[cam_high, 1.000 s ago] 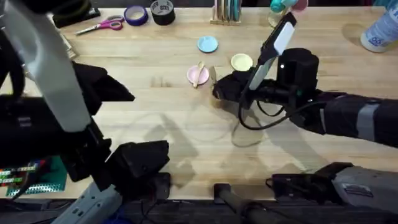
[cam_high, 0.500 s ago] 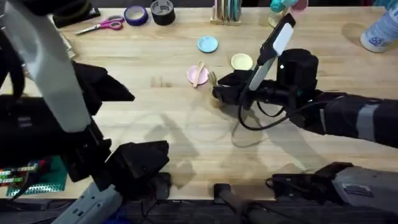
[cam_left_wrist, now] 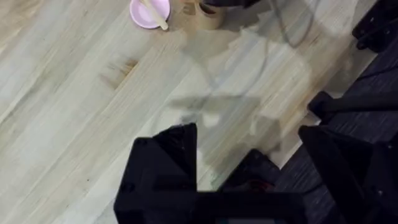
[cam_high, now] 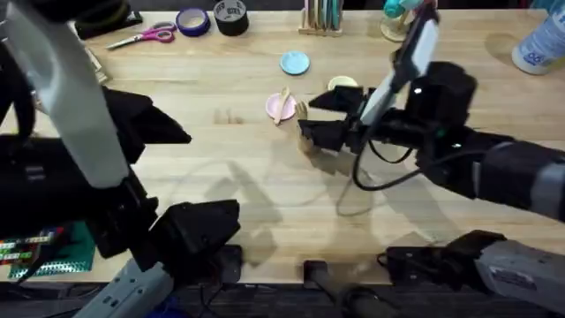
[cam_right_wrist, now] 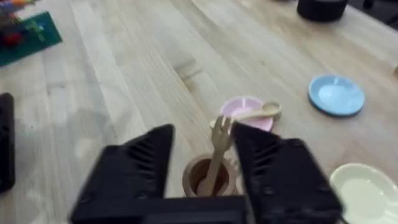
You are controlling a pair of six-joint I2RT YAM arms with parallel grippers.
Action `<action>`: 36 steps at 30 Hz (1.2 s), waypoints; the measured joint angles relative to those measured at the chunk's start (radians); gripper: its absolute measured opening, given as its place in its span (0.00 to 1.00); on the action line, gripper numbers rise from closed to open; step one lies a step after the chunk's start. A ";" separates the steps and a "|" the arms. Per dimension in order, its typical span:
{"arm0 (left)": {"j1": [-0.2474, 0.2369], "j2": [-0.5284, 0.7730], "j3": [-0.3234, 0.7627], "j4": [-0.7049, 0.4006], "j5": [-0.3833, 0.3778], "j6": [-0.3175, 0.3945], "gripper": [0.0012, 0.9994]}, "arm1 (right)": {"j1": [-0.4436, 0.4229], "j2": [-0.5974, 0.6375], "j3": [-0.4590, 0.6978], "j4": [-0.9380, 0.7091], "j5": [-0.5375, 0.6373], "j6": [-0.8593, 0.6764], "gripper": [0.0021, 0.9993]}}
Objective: Pick up a utensil and set it on the pink plate, then put the other utensil in the container.
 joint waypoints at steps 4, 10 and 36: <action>0.000 0.000 0.000 0.000 0.000 0.000 1.00 | -0.018 -0.099 0.000 -0.043 -0.020 0.002 0.97; 0.000 0.000 0.000 0.000 0.000 0.000 1.00 | -0.074 -0.241 0.000 -0.184 -0.018 0.007 1.00; 0.000 0.000 0.000 0.000 0.000 0.003 1.00 | -0.311 -0.566 0.446 -1.266 0.202 -0.125 1.00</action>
